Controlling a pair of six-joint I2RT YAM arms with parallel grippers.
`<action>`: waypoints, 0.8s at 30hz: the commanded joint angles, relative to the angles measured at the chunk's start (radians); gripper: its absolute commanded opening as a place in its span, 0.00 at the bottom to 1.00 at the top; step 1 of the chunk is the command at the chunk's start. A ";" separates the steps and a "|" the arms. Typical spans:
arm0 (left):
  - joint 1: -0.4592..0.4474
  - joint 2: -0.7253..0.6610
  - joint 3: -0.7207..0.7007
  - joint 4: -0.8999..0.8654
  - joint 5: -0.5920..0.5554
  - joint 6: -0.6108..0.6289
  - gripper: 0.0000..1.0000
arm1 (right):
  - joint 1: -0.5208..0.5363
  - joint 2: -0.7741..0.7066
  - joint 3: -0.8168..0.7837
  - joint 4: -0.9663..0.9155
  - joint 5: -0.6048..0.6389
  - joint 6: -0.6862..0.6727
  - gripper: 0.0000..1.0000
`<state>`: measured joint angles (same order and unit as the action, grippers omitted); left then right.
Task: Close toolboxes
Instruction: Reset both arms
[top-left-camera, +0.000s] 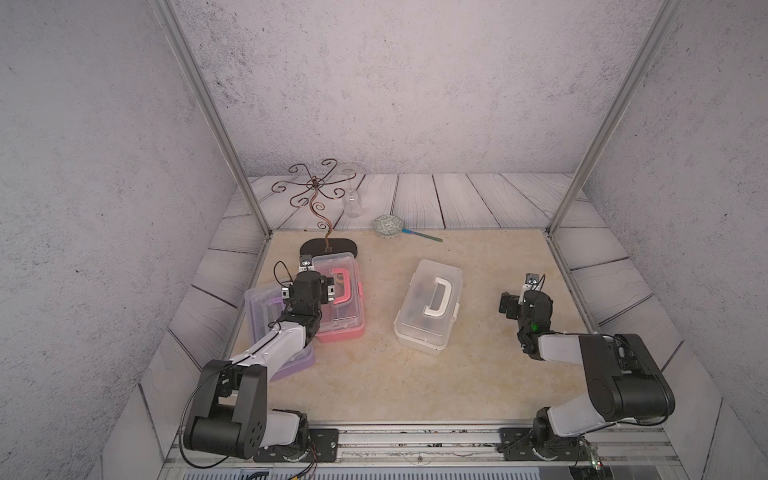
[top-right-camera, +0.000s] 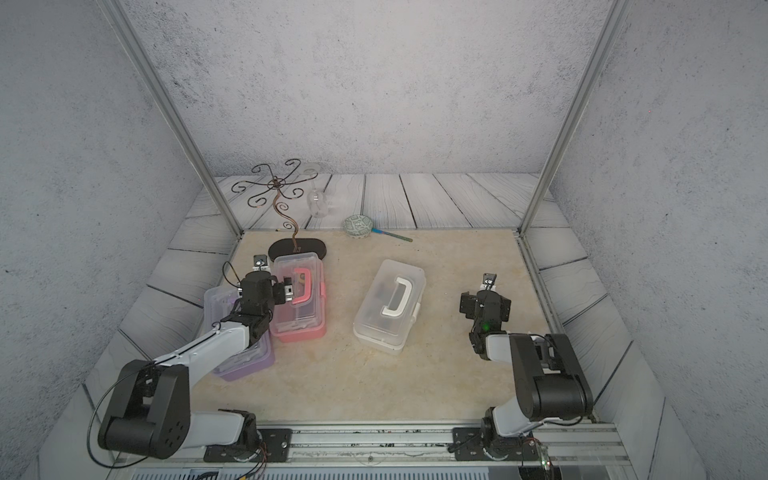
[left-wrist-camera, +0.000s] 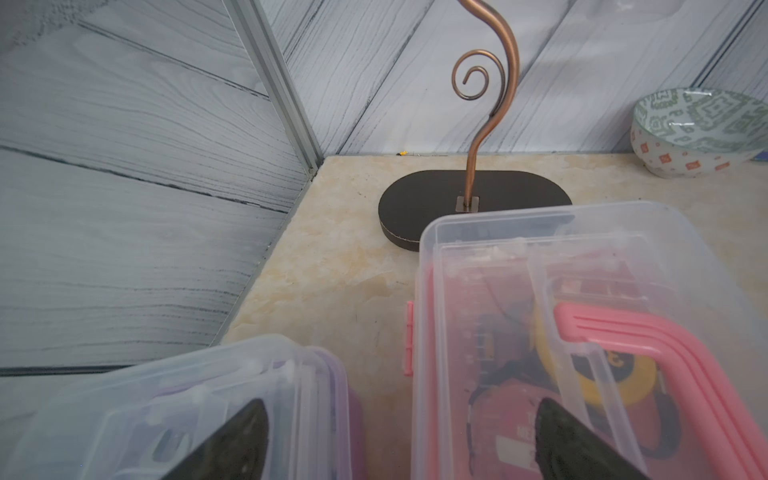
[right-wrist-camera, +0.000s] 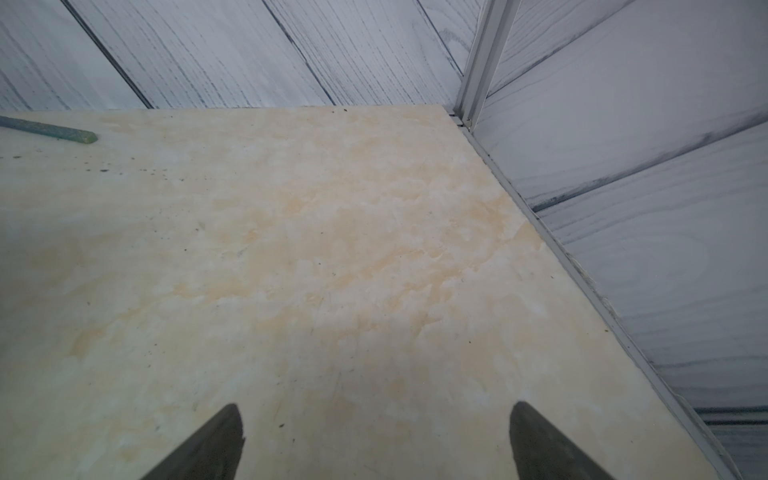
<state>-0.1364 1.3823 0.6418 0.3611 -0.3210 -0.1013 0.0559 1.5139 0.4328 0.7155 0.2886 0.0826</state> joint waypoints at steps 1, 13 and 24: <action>0.060 0.088 -0.021 0.029 0.106 -0.030 1.00 | -0.001 0.017 0.014 0.034 -0.016 -0.002 0.99; 0.053 -0.009 -0.124 0.111 0.176 0.014 0.97 | -0.001 0.017 0.014 0.034 -0.016 -0.001 0.99; 0.066 0.118 -0.269 0.558 0.102 0.107 0.99 | -0.001 0.017 0.014 0.033 -0.017 -0.003 0.99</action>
<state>-0.0837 1.3983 0.4400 0.8047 -0.2100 -0.0658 0.0559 1.5139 0.4339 0.7380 0.2802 0.0818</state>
